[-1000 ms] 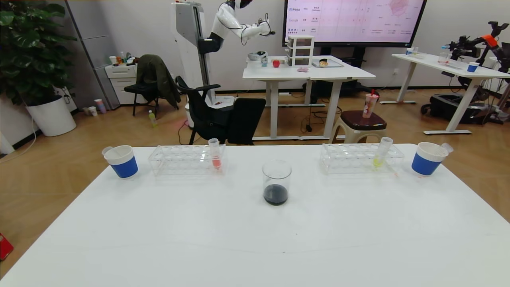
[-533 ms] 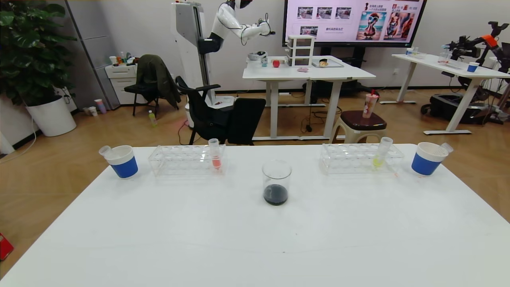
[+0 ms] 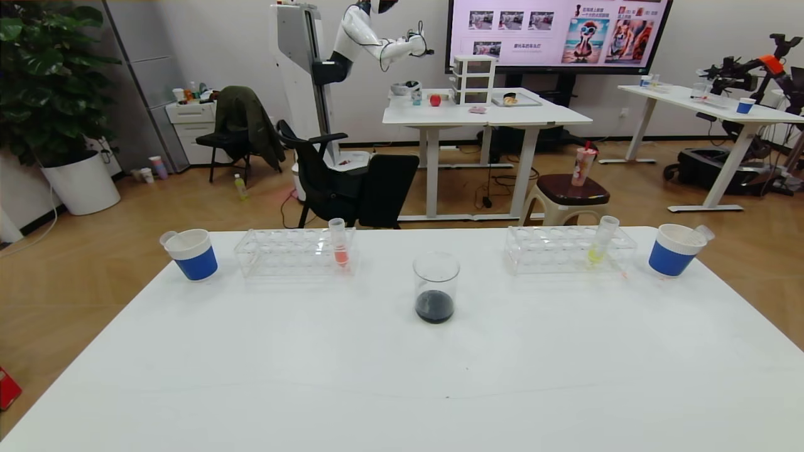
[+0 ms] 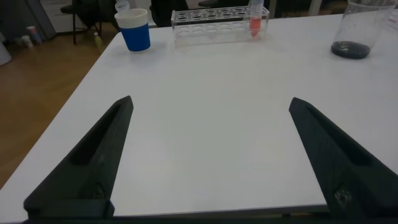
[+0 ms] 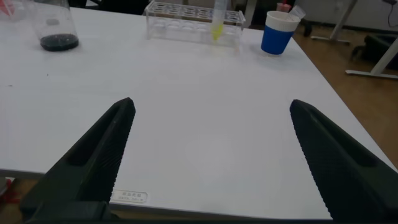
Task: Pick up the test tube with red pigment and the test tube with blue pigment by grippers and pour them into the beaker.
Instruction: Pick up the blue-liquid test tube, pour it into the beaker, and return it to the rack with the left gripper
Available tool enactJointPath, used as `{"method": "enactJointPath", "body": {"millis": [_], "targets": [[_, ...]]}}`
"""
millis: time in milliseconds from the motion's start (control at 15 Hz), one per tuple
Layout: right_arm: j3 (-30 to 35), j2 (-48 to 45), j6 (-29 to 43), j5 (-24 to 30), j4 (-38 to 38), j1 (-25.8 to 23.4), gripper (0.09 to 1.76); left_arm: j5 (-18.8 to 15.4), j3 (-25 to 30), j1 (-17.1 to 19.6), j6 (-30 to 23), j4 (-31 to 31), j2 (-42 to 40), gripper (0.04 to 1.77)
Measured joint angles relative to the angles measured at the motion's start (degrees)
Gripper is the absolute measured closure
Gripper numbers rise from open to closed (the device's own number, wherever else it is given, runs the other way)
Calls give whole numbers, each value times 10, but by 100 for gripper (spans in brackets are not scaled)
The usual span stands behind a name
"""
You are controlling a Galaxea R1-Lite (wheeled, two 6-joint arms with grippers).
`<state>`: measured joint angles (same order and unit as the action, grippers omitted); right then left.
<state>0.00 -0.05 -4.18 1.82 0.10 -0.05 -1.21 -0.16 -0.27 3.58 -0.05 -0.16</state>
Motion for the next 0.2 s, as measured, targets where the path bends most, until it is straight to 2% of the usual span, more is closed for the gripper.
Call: {"method": "enactJointPath", "body": {"millis": [200], "targets": [[0, 0, -1, 1, -1, 0, 11, 9, 1, 0, -23, 1, 0, 6]]}}
